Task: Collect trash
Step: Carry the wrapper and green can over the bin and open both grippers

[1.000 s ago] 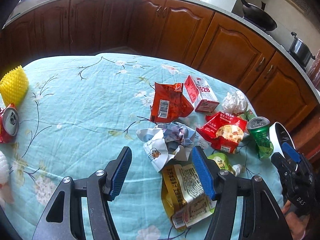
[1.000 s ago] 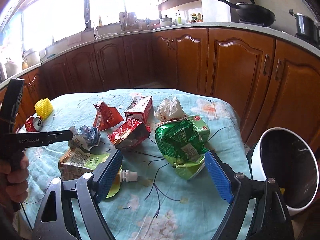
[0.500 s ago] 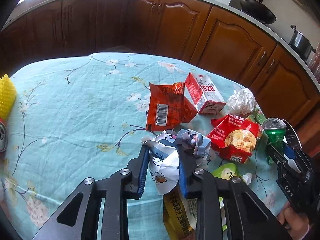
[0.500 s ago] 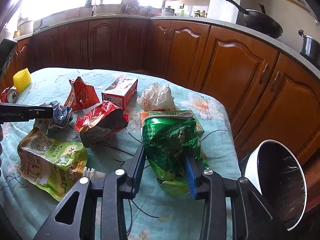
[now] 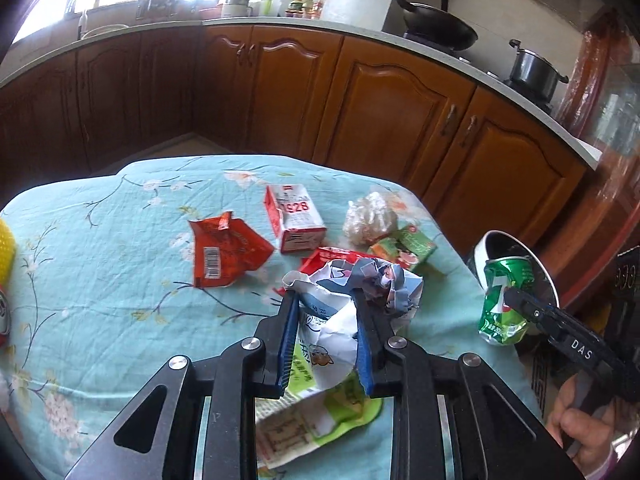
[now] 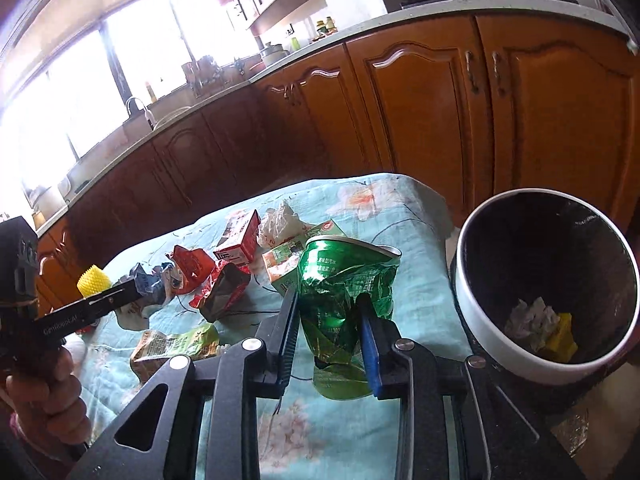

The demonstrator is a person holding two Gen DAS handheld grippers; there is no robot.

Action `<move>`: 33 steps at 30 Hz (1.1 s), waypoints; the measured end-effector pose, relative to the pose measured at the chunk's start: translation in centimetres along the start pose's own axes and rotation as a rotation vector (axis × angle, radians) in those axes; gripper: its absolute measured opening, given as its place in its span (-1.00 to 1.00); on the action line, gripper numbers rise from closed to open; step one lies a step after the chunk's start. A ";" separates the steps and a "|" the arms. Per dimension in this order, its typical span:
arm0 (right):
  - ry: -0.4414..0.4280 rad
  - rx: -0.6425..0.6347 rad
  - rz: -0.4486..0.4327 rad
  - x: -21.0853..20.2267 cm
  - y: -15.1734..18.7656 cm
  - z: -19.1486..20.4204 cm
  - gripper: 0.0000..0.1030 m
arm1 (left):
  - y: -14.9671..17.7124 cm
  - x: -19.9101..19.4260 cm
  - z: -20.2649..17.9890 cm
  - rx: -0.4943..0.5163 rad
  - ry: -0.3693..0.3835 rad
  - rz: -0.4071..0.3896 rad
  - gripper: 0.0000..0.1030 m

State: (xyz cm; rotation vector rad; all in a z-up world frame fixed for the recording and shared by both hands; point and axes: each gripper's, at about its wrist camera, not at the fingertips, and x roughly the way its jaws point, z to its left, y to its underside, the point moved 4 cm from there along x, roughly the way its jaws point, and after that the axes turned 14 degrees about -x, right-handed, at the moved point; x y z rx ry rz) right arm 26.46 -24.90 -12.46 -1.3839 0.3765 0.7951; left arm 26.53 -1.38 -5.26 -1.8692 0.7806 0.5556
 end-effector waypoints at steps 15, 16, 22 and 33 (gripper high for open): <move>0.034 0.117 -0.048 -5.6 2.1 -4.9 -0.47 | 2.8 3.4 -8.5 0.120 0.093 0.097 -0.53; 0.039 0.122 -0.052 -5.9 2.1 -5.3 -0.47 | 2.9 3.6 -9.1 0.129 0.098 0.101 -0.53; 0.065 0.160 -0.072 -7.5 2.4 -7.8 -0.47 | 3.5 4.4 -12.0 0.172 0.117 0.117 -0.53; 0.091 0.201 -0.090 -8.2 2.2 -11.0 -0.48 | 3.3 6.7 -15.8 0.224 0.140 0.128 -0.53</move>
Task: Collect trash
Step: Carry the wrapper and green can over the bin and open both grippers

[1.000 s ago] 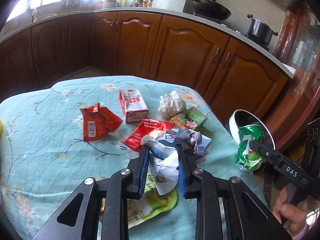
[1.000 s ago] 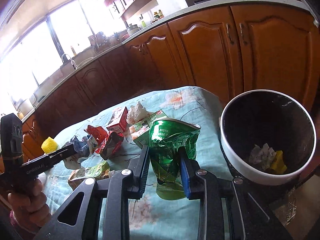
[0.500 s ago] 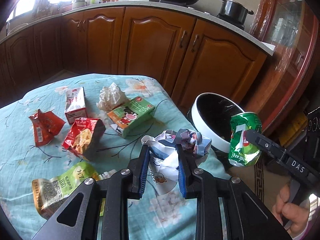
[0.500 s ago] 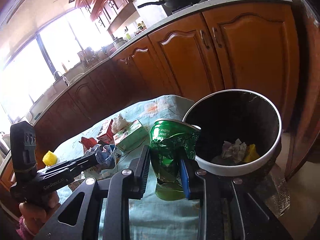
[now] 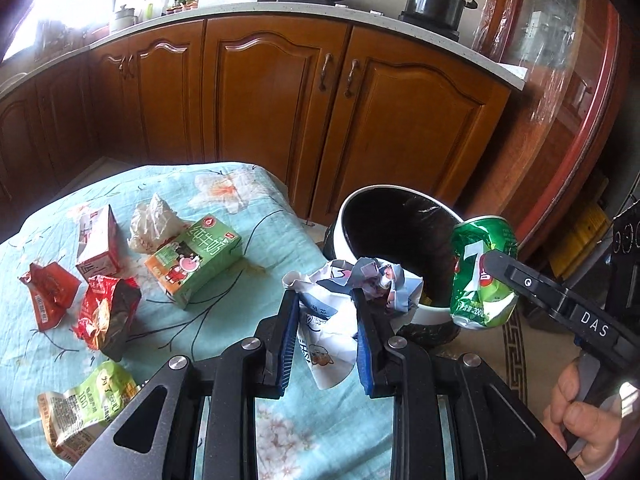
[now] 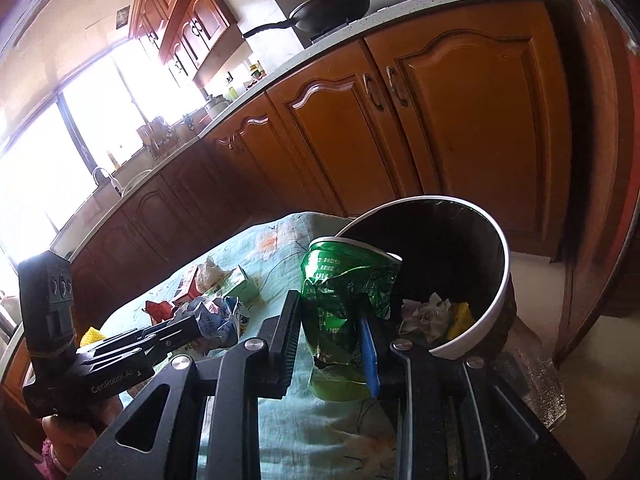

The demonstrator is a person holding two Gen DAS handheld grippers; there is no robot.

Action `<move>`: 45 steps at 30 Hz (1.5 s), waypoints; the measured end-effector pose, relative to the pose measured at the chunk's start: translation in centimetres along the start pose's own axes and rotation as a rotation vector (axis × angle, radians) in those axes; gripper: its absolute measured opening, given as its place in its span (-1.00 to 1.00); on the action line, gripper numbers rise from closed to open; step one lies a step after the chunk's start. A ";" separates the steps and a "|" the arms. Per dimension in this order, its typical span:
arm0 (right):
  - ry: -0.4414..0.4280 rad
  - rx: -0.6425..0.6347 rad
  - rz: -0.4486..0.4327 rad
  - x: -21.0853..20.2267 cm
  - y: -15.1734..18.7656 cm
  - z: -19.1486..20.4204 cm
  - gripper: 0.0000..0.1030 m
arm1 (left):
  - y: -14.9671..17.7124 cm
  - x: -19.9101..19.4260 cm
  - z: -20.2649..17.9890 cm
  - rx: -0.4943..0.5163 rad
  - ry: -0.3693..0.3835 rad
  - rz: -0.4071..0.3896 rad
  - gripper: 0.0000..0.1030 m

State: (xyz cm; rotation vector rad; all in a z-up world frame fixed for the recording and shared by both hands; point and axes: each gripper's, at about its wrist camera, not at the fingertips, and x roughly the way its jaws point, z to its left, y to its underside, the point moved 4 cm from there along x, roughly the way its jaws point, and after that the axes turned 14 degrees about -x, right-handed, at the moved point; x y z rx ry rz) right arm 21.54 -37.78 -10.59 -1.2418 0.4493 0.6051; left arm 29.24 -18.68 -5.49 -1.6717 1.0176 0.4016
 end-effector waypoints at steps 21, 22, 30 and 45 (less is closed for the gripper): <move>0.036 0.061 0.039 3.0 -1.5 -5.8 -0.52 | -3.7 8.3 -5.9 0.110 0.003 0.055 -0.52; 0.039 0.060 0.044 3.2 -1.4 -6.0 -0.52 | -3.8 8.8 -6.1 0.115 0.000 0.060 -0.52; 0.053 0.054 0.063 4.6 -2.4 -7.3 -0.52 | -4.1 11.7 -7.4 0.146 -0.015 0.096 -0.46; 0.022 0.108 0.030 3.2 -1.4 -7.1 0.28 | -1.7 8.4 -5.0 0.104 -0.023 0.058 0.15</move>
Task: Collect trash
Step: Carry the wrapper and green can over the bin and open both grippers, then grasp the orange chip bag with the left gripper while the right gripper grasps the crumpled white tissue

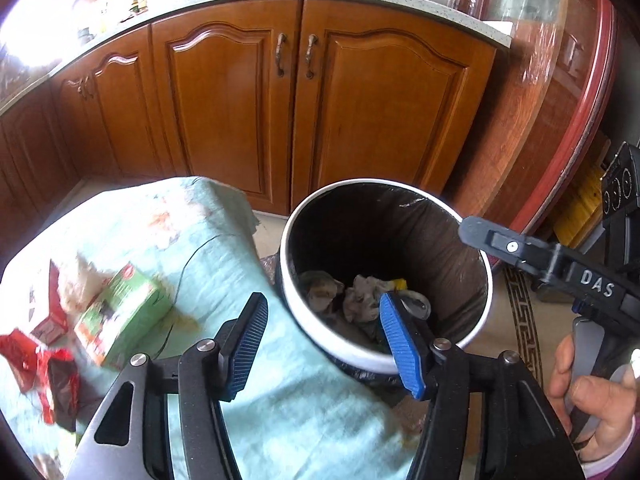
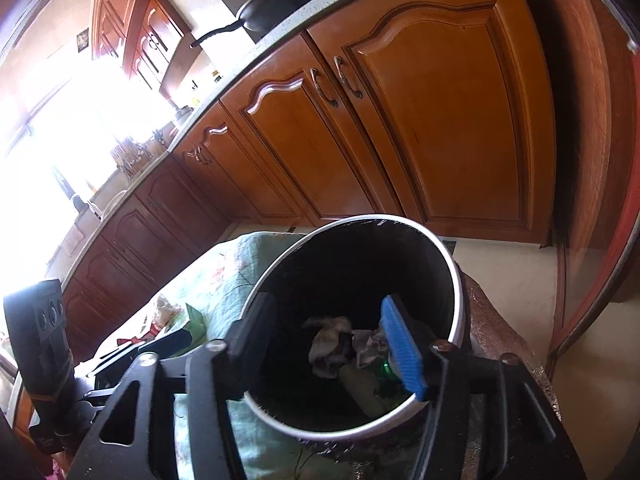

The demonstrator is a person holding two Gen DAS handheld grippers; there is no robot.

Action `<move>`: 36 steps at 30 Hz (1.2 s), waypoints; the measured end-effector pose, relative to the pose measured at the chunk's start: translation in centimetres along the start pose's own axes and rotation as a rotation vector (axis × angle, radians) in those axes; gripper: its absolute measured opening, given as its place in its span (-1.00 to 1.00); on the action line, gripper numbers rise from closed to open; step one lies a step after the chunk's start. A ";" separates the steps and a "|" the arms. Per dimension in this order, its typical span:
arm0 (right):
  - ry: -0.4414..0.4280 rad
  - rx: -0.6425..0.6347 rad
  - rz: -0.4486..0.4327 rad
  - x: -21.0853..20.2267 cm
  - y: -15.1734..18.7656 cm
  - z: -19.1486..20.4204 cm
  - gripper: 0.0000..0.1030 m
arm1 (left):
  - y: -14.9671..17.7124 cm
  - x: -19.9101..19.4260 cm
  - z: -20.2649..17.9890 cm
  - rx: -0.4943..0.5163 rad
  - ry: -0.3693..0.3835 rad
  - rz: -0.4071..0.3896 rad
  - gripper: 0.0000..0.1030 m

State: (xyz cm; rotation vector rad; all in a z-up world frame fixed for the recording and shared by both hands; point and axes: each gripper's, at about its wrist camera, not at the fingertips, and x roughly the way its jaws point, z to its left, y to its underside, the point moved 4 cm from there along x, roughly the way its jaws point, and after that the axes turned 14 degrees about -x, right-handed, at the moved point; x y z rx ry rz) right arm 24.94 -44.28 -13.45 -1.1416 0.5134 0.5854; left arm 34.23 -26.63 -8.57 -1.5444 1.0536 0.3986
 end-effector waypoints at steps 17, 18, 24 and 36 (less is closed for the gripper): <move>-0.149 -0.075 0.034 -0.7 4.6 10.1 0.75 | 6.6 -10.0 11.1 -0.247 -0.076 -0.068 0.19; -0.160 -0.082 0.043 -0.5 4.9 10.8 0.75 | 6.9 -10.6 11.8 -0.262 -0.083 -0.074 0.19; -0.213 -0.124 0.083 1.0 6.9 14.7 0.75 | 8.1 -13.5 15.6 -0.323 -0.119 -0.101 0.19; -0.218 -0.217 0.085 3.4 7.0 19.5 0.75 | 8.3 -16.5 21.5 -0.440 -0.174 -0.143 0.20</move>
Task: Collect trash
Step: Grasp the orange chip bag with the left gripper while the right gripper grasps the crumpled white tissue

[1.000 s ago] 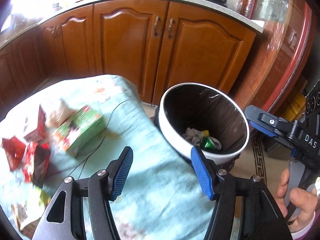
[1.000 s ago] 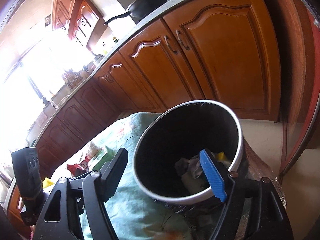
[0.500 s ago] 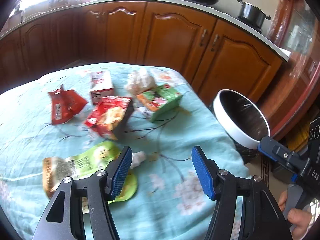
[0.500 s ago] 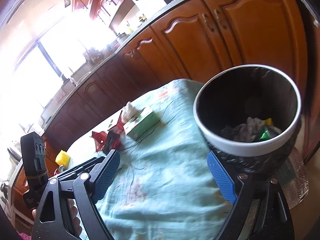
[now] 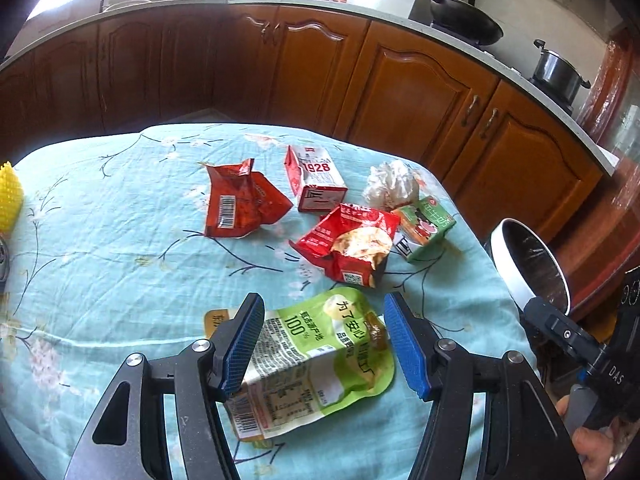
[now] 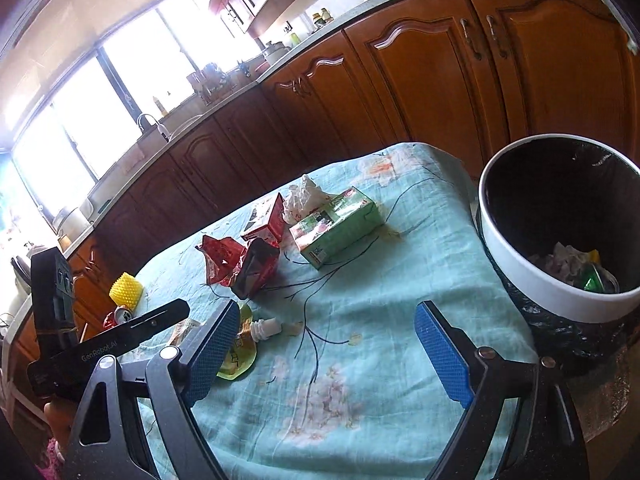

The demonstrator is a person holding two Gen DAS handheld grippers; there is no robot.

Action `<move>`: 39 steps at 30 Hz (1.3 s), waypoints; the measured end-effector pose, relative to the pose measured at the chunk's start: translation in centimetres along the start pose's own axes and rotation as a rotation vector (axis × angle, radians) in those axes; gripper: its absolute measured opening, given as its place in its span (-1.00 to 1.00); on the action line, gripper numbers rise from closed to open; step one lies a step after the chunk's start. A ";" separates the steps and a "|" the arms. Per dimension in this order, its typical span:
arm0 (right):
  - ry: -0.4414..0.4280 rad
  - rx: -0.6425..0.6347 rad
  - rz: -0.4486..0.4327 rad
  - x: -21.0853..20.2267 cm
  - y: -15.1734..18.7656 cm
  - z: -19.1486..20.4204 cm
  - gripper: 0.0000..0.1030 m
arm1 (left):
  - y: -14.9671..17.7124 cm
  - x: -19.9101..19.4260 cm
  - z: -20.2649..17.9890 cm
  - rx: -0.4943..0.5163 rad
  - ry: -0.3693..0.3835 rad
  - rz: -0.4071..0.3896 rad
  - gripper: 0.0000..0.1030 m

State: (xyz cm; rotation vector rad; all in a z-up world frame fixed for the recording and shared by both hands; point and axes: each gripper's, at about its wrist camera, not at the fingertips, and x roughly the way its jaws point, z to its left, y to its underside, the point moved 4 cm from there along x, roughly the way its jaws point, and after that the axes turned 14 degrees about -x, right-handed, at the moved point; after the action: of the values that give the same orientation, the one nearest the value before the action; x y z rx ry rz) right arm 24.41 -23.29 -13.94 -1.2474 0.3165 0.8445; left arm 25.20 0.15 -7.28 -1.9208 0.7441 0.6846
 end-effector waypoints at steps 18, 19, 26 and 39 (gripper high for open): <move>-0.035 -0.115 0.038 6.3 -6.2 1.4 0.52 | -6.0 3.8 2.4 -0.075 -0.085 -0.014 0.20; -0.041 -0.121 0.040 6.7 -6.6 1.4 0.45 | -6.3 4.4 2.4 -0.076 -0.092 -0.014 0.19; -0.036 -0.171 0.090 11.5 -8.9 1.6 0.12 | -8.2 8.4 2.6 -0.062 -0.154 -0.004 0.00; -0.002 -0.203 0.086 13.9 -9.4 1.2 -0.71 | -9.3 9.4 2.0 -0.014 -0.120 -0.045 -0.97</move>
State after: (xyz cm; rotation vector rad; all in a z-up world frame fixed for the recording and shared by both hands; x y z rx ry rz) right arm 40.12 -17.49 -15.80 -1.4291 0.2896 0.9695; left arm 37.96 3.52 -9.66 -1.8850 0.6210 0.7718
